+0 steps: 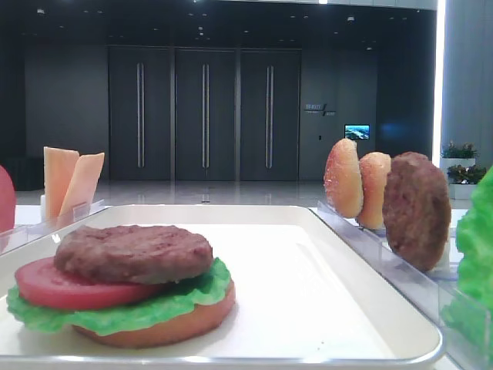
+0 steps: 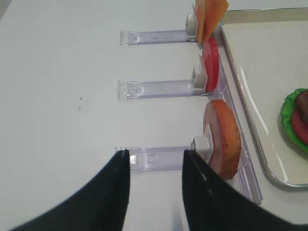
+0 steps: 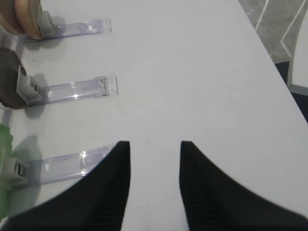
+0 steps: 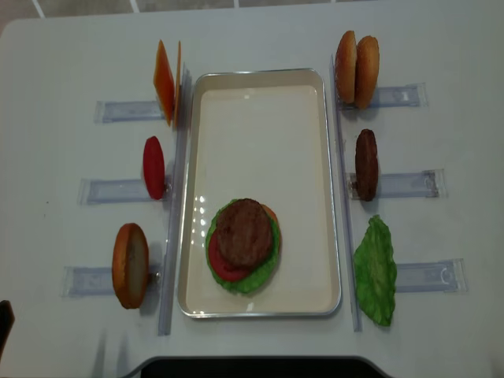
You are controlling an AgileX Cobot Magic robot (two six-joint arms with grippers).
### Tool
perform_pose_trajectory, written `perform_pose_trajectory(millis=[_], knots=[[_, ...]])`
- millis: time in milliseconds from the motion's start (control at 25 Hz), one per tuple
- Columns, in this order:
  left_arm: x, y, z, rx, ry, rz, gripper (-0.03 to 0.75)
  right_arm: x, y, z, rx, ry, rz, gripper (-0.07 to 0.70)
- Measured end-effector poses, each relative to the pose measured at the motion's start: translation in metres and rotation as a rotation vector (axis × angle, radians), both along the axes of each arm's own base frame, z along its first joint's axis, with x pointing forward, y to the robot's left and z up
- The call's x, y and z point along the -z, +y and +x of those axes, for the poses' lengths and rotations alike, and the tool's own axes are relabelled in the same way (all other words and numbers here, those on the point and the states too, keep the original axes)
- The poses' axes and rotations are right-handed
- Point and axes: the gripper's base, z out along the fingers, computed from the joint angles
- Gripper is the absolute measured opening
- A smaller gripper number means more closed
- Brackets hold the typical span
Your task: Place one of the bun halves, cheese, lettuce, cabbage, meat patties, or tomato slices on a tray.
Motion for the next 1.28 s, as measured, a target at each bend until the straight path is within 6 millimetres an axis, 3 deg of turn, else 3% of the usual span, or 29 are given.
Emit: perform_pose_trajectory(millis=[200,1280], knots=[[0.000,0.000,0.000,0.000,0.000,0.000,0.282,0.001,0.001,-0.012,-0.025,-0.079,-0.004,0.245],[0.000,0.000,0.000,0.000,0.000,0.000,0.282,0.001,0.001,-0.013,-0.032,-0.086,-0.006,0.244]])
